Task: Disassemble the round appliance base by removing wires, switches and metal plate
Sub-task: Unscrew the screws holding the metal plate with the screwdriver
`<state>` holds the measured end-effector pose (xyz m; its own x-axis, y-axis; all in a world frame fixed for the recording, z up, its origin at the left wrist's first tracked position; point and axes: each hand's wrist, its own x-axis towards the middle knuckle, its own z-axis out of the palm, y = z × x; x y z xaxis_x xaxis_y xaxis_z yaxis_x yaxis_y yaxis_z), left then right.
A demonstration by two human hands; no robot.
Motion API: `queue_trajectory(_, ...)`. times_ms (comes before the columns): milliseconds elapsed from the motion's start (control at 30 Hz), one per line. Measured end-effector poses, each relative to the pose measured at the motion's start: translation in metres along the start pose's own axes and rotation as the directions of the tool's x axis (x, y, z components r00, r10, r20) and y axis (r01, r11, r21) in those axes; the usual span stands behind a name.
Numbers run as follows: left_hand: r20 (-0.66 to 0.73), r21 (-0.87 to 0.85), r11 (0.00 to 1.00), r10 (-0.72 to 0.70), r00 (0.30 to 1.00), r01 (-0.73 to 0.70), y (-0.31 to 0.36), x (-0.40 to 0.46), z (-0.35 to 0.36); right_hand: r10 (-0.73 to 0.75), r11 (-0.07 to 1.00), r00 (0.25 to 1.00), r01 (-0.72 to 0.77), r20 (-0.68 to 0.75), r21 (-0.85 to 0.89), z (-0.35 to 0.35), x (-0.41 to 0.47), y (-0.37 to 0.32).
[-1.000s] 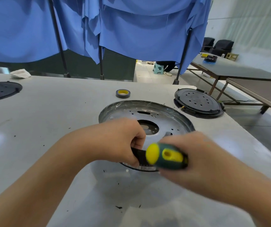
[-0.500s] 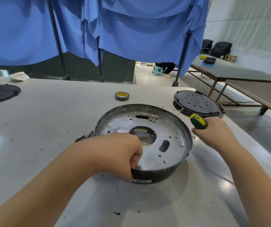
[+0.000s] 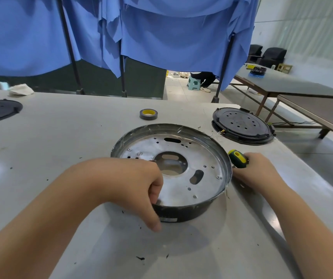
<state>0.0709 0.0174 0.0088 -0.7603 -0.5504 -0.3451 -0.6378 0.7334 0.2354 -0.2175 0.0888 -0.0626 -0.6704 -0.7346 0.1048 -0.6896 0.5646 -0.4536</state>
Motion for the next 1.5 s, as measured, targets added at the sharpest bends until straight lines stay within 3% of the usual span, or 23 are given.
queue_trajectory(233, -0.177, -0.152, 0.96, 0.209, 0.962, -0.237, 0.025, 0.002, 0.006, -0.088, 0.969, 0.972, 0.135, -0.219, 0.208, -0.01, -0.014, -0.01)
queue_trajectory(467, -0.284, -0.097, 0.921, 0.337, 0.898, -0.377, 0.046, 0.011, 0.024, -0.235, 0.884, 0.921, 0.336, -0.311, 0.325, -0.017, -0.031, -0.026)
queue_trajectory(600, -0.244, -0.094, 0.926, 0.334, 0.91, -0.365, 0.046, 0.009, 0.021, -0.307, 0.865, 0.914, 0.384, -0.265, 0.322, -0.014, -0.037, -0.033)
queue_trajectory(800, -0.076, -0.079, 0.976, 0.196, 0.978, -0.202, 0.029, -0.006, 0.005, -0.371, 0.862, 0.906, 0.418, -0.202, 0.288, -0.013, -0.038, -0.034)
queue_trajectory(1000, -0.061, 0.001, 0.992, 0.128, 0.99, -0.128, 0.019, -0.012, 0.0, -0.492, 0.809, 0.856, 0.516, -0.156, 0.282, -0.011, -0.045, -0.04)
queue_trajectory(1233, -0.209, -0.091, 0.963, 0.232, 0.95, -0.255, 0.039, -0.001, 0.011, -0.523, 0.776, 0.836, 0.549, -0.169, 0.311, -0.009, -0.05, -0.041)
queue_trajectory(1500, -0.237, -0.1, 0.942, 0.291, 0.927, -0.321, 0.042, 0.003, 0.016, -0.567, 0.758, 0.811, 0.582, -0.145, 0.294, -0.014, -0.056, -0.046)
